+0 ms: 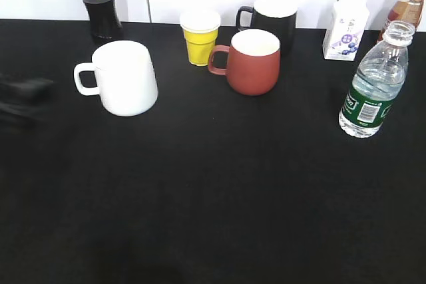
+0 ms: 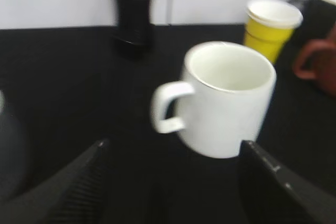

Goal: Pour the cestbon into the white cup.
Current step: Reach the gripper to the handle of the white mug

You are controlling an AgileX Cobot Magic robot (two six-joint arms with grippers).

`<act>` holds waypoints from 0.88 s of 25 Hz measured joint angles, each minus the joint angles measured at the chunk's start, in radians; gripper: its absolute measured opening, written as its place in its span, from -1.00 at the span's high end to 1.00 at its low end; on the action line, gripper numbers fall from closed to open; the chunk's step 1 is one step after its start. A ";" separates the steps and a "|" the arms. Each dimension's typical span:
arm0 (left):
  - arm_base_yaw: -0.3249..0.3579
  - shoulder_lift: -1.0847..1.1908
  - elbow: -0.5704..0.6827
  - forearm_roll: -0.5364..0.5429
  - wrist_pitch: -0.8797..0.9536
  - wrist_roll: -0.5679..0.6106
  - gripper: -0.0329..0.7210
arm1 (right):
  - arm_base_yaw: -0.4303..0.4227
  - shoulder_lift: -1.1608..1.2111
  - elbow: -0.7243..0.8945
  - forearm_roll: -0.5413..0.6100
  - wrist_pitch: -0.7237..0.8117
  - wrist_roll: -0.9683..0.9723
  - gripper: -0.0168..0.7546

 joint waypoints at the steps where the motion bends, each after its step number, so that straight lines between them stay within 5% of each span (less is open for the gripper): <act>1: -0.017 0.085 0.000 0.000 -0.097 0.001 -0.59 | 0.000 0.000 0.000 0.000 0.000 0.000 -0.53; 5: -0.021 0.341 -0.006 -0.035 -0.420 0.001 -0.53 | 0.000 0.000 0.000 0.000 0.000 0.000 -0.53; 13: 0.058 0.525 -0.108 -0.017 -0.500 0.001 -0.46 | 0.000 0.000 0.000 0.000 0.000 0.000 -0.53; 22: 0.060 0.581 -0.113 0.014 -0.551 0.001 -0.44 | 0.000 0.000 0.000 0.000 0.000 0.000 -0.53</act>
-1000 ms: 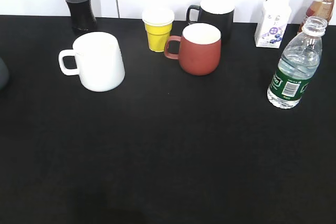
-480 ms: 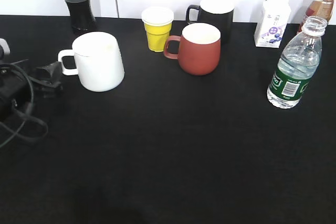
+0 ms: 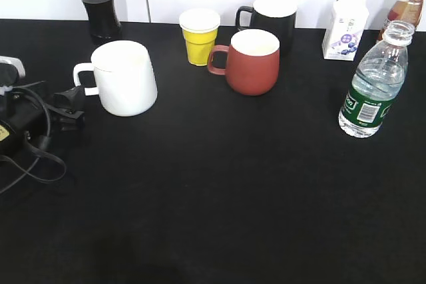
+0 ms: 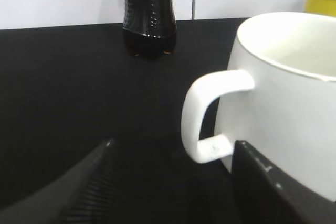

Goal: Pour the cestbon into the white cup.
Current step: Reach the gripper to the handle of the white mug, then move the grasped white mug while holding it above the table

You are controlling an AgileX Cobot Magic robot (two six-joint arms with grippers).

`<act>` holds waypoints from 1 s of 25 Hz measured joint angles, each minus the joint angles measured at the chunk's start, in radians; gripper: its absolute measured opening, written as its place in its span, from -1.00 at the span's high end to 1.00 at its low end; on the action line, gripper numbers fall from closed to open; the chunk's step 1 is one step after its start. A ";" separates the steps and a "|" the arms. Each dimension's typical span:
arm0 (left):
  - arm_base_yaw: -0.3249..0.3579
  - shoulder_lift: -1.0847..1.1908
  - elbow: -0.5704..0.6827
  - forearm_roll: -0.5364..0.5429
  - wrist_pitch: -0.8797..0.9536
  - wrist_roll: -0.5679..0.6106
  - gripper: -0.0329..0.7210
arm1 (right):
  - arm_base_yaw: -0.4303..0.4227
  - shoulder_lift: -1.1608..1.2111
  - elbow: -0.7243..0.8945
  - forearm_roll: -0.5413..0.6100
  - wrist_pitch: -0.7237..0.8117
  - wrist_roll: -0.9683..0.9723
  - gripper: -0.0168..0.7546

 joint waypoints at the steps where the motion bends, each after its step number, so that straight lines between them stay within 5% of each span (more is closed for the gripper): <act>1: 0.000 0.008 -0.004 0.000 -0.001 0.000 -0.44 | 0.000 0.000 0.000 0.000 0.000 0.000 -0.53; 11: 0.035 0.174 -0.260 0.036 0.048 0.000 -0.33 | 0.000 0.000 0.000 0.000 0.000 0.000 -0.53; 13: 0.082 0.211 -0.348 0.201 0.081 0.000 0.00 | 0.000 0.000 0.000 0.000 0.000 0.000 -0.53; 16: 0.097 0.223 -0.406 0.279 0.133 0.002 0.73 | 0.000 0.000 0.000 0.000 0.000 0.000 -0.53; 20: 0.096 0.170 -0.339 0.341 0.120 -0.052 0.80 | 0.000 0.000 0.000 0.000 0.000 0.000 -0.53; 25: 0.035 -0.030 -0.098 0.348 -0.070 -0.066 0.81 | 0.000 0.000 0.000 0.000 0.000 0.000 -0.53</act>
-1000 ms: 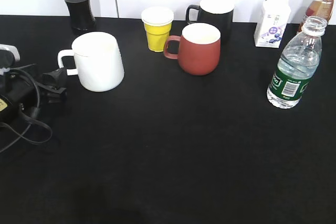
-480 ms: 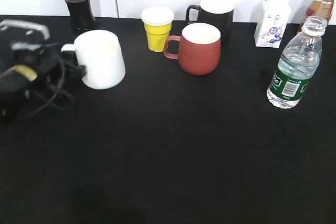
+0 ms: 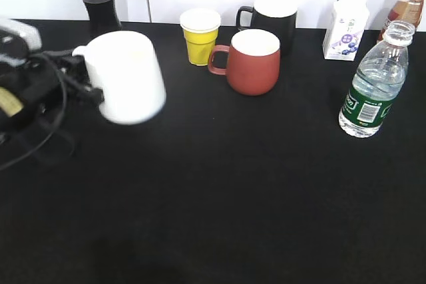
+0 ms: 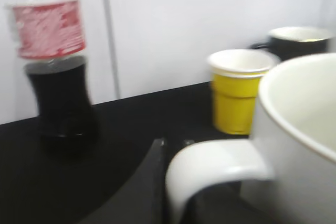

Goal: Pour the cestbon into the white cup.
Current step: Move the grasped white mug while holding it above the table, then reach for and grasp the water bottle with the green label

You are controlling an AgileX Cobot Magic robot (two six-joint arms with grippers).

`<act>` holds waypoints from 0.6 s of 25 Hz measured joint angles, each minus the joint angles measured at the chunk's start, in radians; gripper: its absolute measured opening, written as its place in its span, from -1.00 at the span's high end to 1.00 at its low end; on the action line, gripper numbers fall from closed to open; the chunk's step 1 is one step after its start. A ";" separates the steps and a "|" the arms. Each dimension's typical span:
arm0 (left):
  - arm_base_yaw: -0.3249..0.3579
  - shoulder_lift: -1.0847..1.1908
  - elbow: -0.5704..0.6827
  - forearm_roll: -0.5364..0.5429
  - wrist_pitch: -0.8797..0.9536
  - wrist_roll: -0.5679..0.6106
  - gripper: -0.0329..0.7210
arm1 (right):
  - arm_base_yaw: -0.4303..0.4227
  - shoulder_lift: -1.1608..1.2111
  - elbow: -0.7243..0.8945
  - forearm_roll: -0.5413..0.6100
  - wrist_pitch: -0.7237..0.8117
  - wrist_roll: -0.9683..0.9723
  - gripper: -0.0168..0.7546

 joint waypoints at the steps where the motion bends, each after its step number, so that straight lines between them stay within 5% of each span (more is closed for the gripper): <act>1: -0.028 -0.035 0.026 0.000 -0.001 0.000 0.81 | 0.000 0.000 0.000 0.000 0.000 0.000 -0.53; 5: -0.128 -0.146 0.069 0.000 0.024 -0.001 0.81 | 0.000 0.000 0.000 0.000 0.000 0.000 -0.53; 12: -0.137 -0.185 0.069 0.004 0.078 -0.001 0.81 | 0.000 0.070 -0.006 0.077 -0.017 -0.084 -0.53; 15: -0.137 -0.185 0.069 0.017 0.081 -0.001 0.81 | 0.000 0.303 -0.021 0.179 -0.347 -0.245 -0.53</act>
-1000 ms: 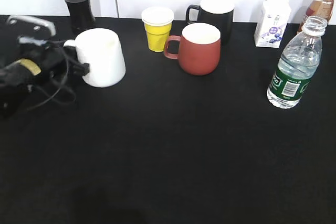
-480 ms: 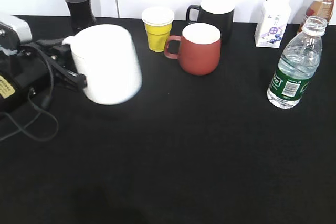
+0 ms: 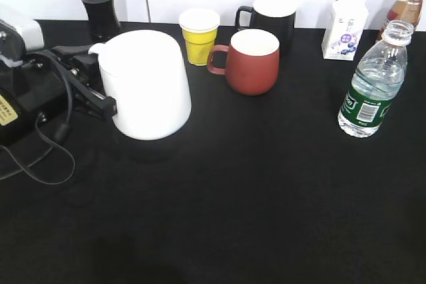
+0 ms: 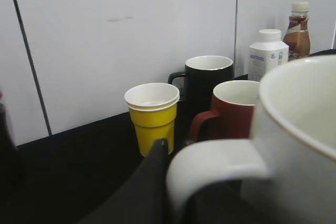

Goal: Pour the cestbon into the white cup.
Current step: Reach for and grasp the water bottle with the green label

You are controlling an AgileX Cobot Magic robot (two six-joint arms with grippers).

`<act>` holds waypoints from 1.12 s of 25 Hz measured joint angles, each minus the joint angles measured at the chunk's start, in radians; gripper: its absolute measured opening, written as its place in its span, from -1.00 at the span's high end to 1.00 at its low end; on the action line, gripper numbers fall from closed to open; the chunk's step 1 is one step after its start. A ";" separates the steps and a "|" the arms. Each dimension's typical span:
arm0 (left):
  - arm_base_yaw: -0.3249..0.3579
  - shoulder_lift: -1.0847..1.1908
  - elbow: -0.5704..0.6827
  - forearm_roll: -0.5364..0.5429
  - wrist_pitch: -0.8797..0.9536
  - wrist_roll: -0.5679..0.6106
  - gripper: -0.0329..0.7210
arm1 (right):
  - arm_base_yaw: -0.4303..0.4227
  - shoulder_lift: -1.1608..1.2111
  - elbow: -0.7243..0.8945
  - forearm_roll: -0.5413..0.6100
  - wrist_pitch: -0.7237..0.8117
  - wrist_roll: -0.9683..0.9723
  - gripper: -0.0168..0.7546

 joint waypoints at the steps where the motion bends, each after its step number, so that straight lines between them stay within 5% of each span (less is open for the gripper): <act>1: 0.000 0.000 0.000 0.000 0.000 0.000 0.81 | 0.000 0.085 0.000 0.046 -0.131 -0.040 -0.53; 4: 0.000 0.000 0.000 0.001 0.000 0.000 0.81 | 0.000 0.260 0.050 0.178 -0.572 -0.169 -0.53; 8: 0.000 0.000 0.000 0.001 0.000 0.000 0.81 | 0.049 0.438 0.235 0.166 -0.921 -0.169 -0.53; 18: 0.000 0.000 0.000 0.002 0.000 0.000 0.81 | 0.228 1.059 0.240 0.059 -1.183 0.033 -0.56; 21: 0.000 0.000 0.000 0.002 0.000 0.000 0.81 | 0.231 1.195 0.240 -0.054 -1.344 0.125 -0.78; 28: 0.000 0.000 0.000 0.002 0.000 0.000 0.81 | 0.231 1.429 0.114 -0.129 -1.532 0.145 -0.78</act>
